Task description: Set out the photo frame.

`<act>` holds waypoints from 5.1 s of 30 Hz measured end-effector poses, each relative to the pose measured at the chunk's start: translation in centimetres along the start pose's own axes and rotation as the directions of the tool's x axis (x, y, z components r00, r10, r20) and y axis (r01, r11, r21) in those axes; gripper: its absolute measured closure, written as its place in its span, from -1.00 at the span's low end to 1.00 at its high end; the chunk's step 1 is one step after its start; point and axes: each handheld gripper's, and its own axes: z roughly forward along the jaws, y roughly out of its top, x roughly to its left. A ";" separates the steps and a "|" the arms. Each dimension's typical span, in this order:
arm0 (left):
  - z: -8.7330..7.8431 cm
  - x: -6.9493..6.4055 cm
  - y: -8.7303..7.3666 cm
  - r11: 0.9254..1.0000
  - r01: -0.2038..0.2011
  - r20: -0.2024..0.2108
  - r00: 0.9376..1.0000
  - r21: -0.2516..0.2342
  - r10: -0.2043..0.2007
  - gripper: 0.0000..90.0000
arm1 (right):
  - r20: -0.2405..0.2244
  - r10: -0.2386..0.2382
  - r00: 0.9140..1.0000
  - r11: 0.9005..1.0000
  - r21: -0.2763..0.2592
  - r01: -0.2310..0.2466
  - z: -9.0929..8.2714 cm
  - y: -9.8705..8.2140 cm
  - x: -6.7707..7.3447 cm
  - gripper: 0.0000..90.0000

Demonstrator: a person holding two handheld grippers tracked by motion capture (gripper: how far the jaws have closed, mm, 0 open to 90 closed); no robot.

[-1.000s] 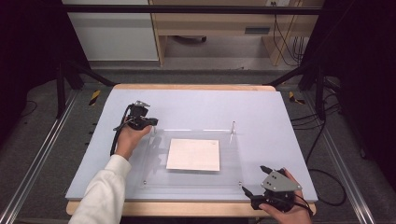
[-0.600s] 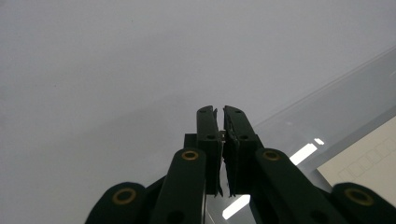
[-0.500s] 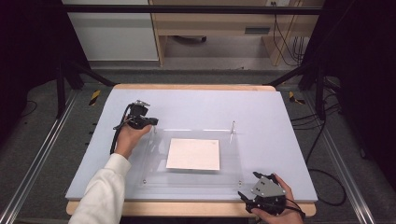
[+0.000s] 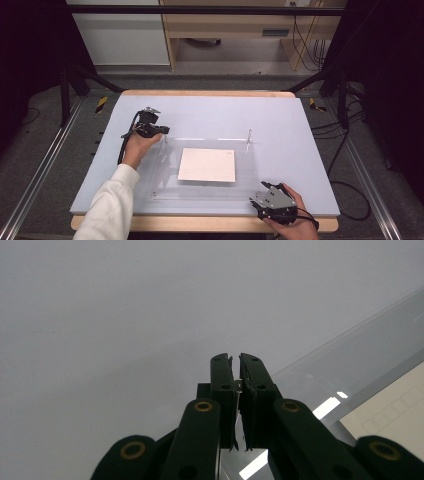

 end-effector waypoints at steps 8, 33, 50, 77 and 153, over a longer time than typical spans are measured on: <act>0.0 0.1 0.0 1.000 -0.003 0.009 1.000 -0.004 0.003 0.88 | -0.005 -0.033 0.999 0.998 -0.057 0.032 -0.4 0.3 0.0 -0.02; -5.4 -2.2 -1.6 0.958 -0.173 -0.089 0.984 -0.231 0.156 0.13 | -0.015 0.009 1.000 0.998 -0.060 -0.010 -1.3 1.8 -1.0 0.04; -13.7 -5.9 -4.4 0.897 -0.317 -0.059 0.947 -0.309 0.315 -0.23 | 0.012 0.061 0.998 0.995 -0.077 -0.060 -2.6 4.6 -3.1 0.19; -18.3 -9.5 -3.7 0.837 -0.348 -0.002 0.924 -0.423 0.383 -0.39 | -0.001 0.138 0.990 0.989 -0.060 -0.138 -3.1 7.1 -5.5 0.24; -16.2 -12.6 -6.1 0.717 -0.679 -0.110 0.734 -0.160 0.671 0.58 | -0.003 0.170 0.985 0.984 -0.055 -0.170 -3.1 9.0 -7.8 0.31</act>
